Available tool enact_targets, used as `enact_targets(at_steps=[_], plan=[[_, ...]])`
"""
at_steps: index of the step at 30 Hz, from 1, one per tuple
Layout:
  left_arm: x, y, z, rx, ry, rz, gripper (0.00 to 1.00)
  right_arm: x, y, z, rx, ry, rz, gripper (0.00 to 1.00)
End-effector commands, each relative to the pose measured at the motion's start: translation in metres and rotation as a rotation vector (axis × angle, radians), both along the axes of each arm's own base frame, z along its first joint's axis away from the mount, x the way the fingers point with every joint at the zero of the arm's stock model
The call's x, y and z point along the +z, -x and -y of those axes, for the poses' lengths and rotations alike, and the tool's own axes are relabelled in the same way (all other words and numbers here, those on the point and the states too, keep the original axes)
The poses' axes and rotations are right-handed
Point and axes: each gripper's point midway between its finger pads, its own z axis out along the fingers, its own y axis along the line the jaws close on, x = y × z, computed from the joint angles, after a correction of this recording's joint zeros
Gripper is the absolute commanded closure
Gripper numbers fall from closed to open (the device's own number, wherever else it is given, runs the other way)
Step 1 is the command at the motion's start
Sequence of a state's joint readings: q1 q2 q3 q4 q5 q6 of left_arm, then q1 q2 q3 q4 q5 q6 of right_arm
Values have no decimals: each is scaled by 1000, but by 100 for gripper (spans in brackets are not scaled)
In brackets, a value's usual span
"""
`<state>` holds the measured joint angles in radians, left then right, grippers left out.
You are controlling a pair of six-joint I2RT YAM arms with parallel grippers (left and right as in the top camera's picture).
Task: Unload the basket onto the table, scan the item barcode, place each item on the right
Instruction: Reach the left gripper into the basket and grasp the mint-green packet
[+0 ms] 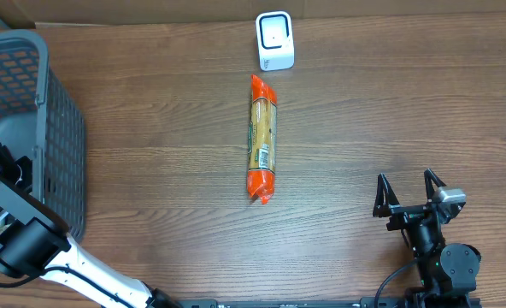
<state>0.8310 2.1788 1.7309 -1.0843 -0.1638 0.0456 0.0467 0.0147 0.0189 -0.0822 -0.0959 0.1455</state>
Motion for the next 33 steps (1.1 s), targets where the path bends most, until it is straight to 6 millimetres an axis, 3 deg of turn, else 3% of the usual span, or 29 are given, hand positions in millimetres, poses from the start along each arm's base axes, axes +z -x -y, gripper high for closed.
enact_targets(at_steps=[1,3,4,9,14,19,22,26,29,33], plan=[[-32,14,15,19,51,-64,41,-1,0,1,-8,-4,5,0],[-32,14,15,36,46,-59,81,-1,0,1,-8,-4,5,0],[-31,13,14,50,43,-55,96,-1,0,1,-8,-4,5,0],[-20,5,16,88,45,-38,96,-1,0,1,-8,-4,6,0],[24,-20,14,117,15,1,96,-1,0,1,-8,-4,5,0],[101,-75,27,45,3,181,96,-1,0,1,-8,-4,5,0],[154,-97,38,1,-60,268,96,-1,0,1,-8,-4,5,0],[232,-127,70,-90,-125,457,96,-1,0,1,-8,-4,5,0],[287,-135,99,-158,-174,588,96,-1,0,1,-8,-4,5,0],[358,-125,150,-257,-244,747,96,-1,0,1,-8,-4,5,0]])
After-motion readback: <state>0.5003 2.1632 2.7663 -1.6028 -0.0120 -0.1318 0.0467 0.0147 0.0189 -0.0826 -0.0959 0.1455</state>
